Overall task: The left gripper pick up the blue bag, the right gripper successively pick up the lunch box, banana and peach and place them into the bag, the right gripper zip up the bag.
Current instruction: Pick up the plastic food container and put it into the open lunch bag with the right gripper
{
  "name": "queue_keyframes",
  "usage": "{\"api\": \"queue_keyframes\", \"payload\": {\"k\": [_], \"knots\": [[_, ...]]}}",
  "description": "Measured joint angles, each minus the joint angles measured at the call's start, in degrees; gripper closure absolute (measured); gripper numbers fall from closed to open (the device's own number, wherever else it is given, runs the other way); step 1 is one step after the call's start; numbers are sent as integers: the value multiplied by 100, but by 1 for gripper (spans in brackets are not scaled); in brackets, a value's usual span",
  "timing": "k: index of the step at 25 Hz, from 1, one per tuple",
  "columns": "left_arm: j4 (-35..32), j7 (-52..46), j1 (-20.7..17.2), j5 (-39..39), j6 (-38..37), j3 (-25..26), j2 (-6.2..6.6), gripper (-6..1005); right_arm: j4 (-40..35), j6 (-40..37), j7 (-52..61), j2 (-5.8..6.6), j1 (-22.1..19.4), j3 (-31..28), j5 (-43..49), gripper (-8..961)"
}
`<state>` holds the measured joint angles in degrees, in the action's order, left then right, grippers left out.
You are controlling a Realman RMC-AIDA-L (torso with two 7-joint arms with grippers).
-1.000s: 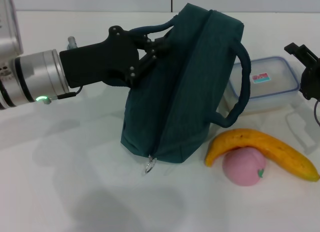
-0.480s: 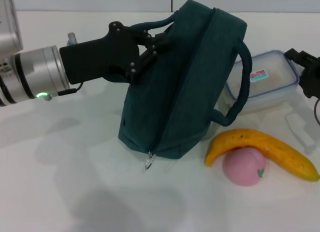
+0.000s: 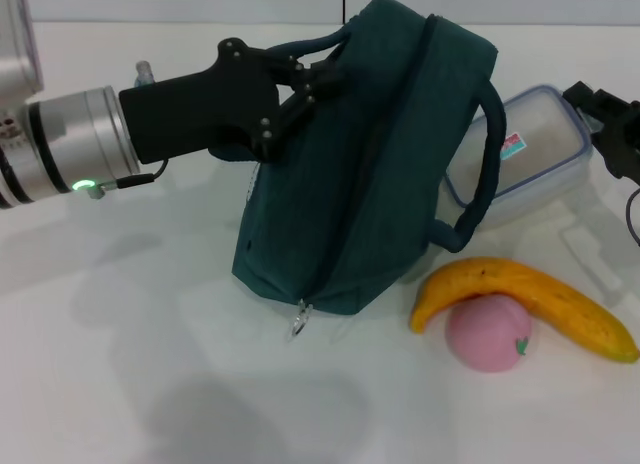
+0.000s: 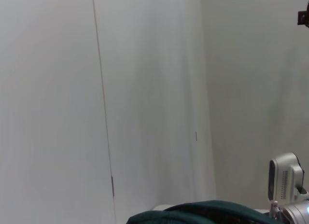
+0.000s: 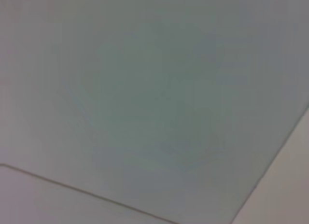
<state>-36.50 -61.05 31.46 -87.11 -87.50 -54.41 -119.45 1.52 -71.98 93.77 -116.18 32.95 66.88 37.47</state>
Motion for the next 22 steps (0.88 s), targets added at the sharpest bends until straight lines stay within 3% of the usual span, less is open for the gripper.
{"api": "queue_keyframes", "payload": {"k": [8,16,22], "knots": [[6,-272,-80,316,-12,9,29,958,-121,-448,-658,0,-128,9,7,774],[-173,-1216,-118,243,-102,-4,253,958,-498,-783,-1211,0,-392,148,30,795],[-242,-1480,-130,127,-37,10,280,958,-1044,-1083,-1533,9,-503,106,-28,818]]}}
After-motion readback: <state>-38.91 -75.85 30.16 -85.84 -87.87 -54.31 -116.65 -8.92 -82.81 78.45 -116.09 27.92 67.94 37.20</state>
